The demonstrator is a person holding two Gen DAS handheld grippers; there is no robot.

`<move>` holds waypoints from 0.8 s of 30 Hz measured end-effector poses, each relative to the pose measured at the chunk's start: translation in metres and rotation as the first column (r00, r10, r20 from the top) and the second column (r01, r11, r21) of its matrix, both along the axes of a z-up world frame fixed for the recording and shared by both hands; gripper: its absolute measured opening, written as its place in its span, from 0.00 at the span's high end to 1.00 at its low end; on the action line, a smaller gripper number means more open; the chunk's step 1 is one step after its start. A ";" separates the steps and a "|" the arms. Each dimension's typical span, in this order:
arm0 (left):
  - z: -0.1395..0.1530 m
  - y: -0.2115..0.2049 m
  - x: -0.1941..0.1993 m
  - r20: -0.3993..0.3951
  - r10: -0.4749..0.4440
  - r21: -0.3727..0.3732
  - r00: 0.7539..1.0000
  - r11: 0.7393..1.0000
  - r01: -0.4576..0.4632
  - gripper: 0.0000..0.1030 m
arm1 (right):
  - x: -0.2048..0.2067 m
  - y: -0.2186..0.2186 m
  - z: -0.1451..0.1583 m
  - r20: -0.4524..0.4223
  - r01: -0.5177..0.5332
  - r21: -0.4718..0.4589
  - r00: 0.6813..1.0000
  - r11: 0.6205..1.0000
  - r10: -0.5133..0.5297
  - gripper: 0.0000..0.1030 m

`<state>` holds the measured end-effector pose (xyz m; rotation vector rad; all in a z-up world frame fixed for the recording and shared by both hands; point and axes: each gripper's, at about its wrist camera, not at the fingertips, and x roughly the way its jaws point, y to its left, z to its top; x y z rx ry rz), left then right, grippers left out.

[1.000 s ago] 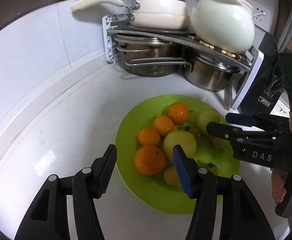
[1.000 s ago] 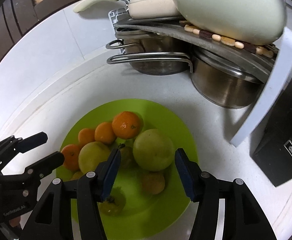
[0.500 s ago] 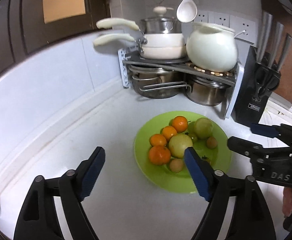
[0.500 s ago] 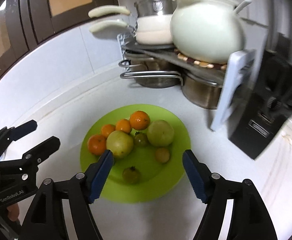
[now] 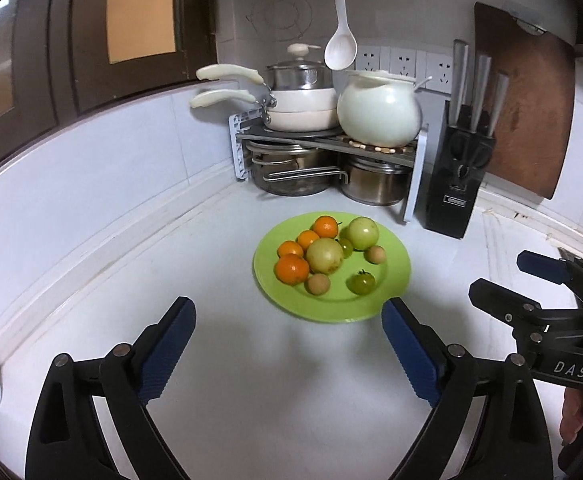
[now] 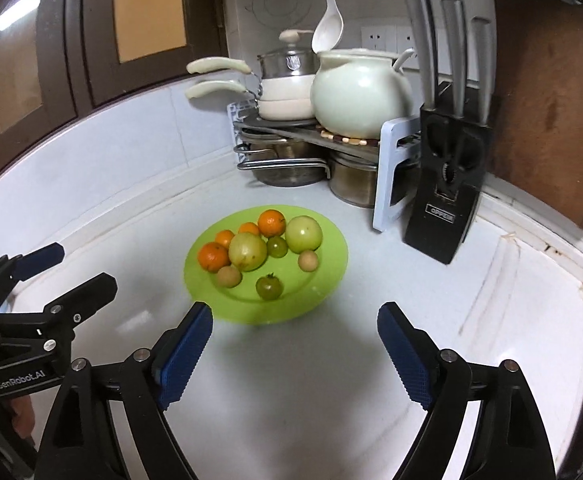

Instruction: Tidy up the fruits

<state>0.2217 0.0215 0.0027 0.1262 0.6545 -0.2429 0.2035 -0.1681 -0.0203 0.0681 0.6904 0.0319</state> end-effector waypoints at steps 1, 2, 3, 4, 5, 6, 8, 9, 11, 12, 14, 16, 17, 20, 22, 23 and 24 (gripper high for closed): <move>0.001 0.000 -0.008 0.005 0.008 -0.004 1.000 1.000 -0.008 0.06 | -0.008 -0.001 0.002 0.009 -0.004 -0.004 1.000 1.000 0.005 0.17; 0.003 -0.001 -0.017 0.009 0.017 -0.010 1.000 1.000 -0.017 0.06 | -0.014 -0.001 0.004 0.015 -0.008 -0.008 1.000 1.000 0.008 0.17; 0.005 -0.002 -0.025 0.011 0.025 -0.015 1.000 1.000 -0.025 0.05 | -0.023 -0.002 0.006 0.021 -0.010 -0.016 1.000 1.000 0.010 0.17; 0.007 -0.003 -0.033 0.013 0.032 -0.020 0.999 0.999 -0.031 0.04 | -0.030 -0.002 0.007 0.024 -0.016 -0.019 1.000 1.000 0.016 0.17; 0.008 -0.005 -0.042 0.015 0.036 -0.025 0.999 0.999 -0.036 0.03 | -0.036 -0.002 0.009 0.023 -0.022 -0.019 0.999 1.000 0.022 0.17; 0.009 -0.006 -0.052 0.020 0.036 -0.031 0.999 0.999 -0.036 0.03 | -0.044 -0.003 0.011 0.023 -0.029 -0.017 0.999 0.999 0.029 0.17; 0.011 -0.009 -0.071 0.026 0.039 -0.033 0.999 0.999 -0.038 0.02 | -0.061 -0.005 0.014 0.028 -0.044 -0.018 0.999 0.999 0.044 0.17; 0.012 -0.011 -0.078 0.027 0.038 -0.032 0.999 0.999 -0.037 0.02 | -0.068 -0.005 0.014 0.032 -0.047 -0.017 0.998 0.999 0.048 0.17; 0.015 -0.013 -0.095 0.029 0.045 -0.035 0.999 0.998 -0.044 0.00 | -0.083 -0.008 0.016 0.035 -0.056 -0.010 0.998 0.998 0.056 0.16; 0.017 -0.015 -0.105 0.033 0.050 -0.038 0.998 0.998 -0.049 0.00 | -0.092 -0.010 0.018 0.039 -0.058 -0.011 0.998 0.998 0.058 0.15; 0.019 -0.018 -0.121 0.044 0.055 -0.031 0.997 0.998 -0.054 0.00 | -0.107 -0.013 0.020 0.050 -0.060 -0.021 0.997 0.998 0.061 0.15; 0.022 -0.022 -0.135 0.056 0.069 -0.028 0.996 0.997 -0.067 0.00 | -0.124 -0.016 0.023 0.063 -0.060 -0.024 0.996 0.998 0.061 0.13; 0.023 -0.023 -0.144 0.059 0.074 -0.030 0.995 0.997 -0.073 0.00 | -0.130 -0.017 0.024 0.066 -0.061 -0.025 0.996 0.998 0.063 0.12; 0.025 -0.027 -0.161 0.064 0.088 -0.032 0.994 0.996 -0.086 0.00 | -0.151 -0.019 0.027 0.075 -0.065 -0.038 0.995 0.997 0.068 0.12; 0.026 -0.030 -0.173 0.067 0.099 -0.030 0.993 0.995 -0.097 0.00 | -0.164 -0.020 0.028 0.079 -0.067 -0.043 0.994 0.997 0.070 0.12; 0.026 -0.031 -0.177 0.066 0.101 -0.030 0.993 0.995 -0.099 0.00 | -0.171 -0.021 0.029 0.083 -0.066 -0.044 0.994 0.997 0.069 0.11; 0.026 -0.032 -0.182 0.067 0.101 -0.030 0.993 0.995 -0.099 0.00 | -0.176 -0.022 0.029 0.086 -0.065 -0.045 0.994 0.997 0.068 0.11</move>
